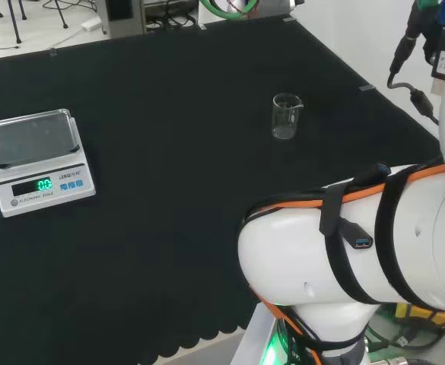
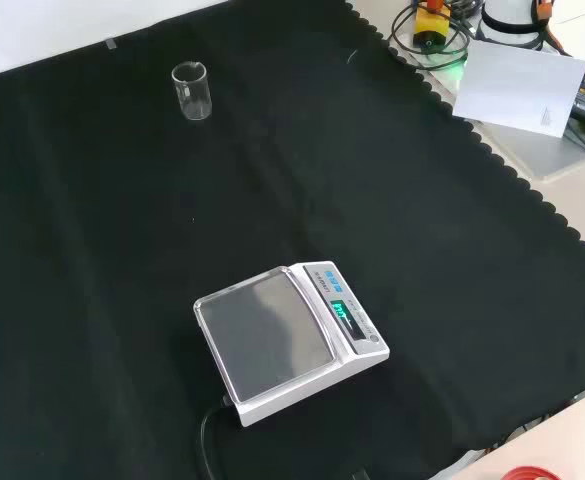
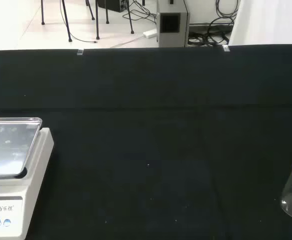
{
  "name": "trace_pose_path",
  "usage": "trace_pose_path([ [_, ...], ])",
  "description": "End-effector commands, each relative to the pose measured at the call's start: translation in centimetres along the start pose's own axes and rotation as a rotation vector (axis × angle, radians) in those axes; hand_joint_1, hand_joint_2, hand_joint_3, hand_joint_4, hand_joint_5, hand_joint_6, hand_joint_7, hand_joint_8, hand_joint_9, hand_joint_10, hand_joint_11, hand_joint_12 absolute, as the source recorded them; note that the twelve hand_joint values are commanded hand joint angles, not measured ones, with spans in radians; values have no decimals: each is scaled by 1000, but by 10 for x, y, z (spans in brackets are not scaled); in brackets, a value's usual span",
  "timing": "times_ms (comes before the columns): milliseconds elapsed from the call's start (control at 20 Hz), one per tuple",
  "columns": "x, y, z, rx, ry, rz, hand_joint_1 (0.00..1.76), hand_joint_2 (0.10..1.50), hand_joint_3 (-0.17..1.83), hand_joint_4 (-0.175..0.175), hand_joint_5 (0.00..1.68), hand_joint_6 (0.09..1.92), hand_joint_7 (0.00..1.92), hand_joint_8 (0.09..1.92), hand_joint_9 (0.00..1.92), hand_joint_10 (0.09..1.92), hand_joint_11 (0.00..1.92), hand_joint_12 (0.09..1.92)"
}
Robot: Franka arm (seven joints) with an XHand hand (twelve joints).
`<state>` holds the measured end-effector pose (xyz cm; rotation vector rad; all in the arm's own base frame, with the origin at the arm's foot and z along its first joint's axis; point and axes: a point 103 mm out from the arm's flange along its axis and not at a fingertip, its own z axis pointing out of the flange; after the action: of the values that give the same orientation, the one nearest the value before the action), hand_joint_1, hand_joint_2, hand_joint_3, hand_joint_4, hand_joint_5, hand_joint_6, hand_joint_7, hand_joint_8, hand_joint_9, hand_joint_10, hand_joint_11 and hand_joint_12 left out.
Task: Pick up the beaker.
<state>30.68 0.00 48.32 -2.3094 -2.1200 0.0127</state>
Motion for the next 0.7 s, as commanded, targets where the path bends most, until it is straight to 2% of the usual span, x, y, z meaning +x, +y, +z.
trace_pose_path([
  [50,-1,2,0,-1,-23,11,543,590,400,-11,133,161,202,655,239,826,23,1459],
  [250,-10,9,3,2,-14,2,543,652,271,-9,165,87,191,665,213,870,0,1535],
  [350,-18,17,9,-1,15,22,545,656,262,-8,167,87,191,666,211,872,0,1538],
  [700,-42,72,83,-2,-3,74,563,666,235,-5,161,87,185,666,232,873,0,1557],
])
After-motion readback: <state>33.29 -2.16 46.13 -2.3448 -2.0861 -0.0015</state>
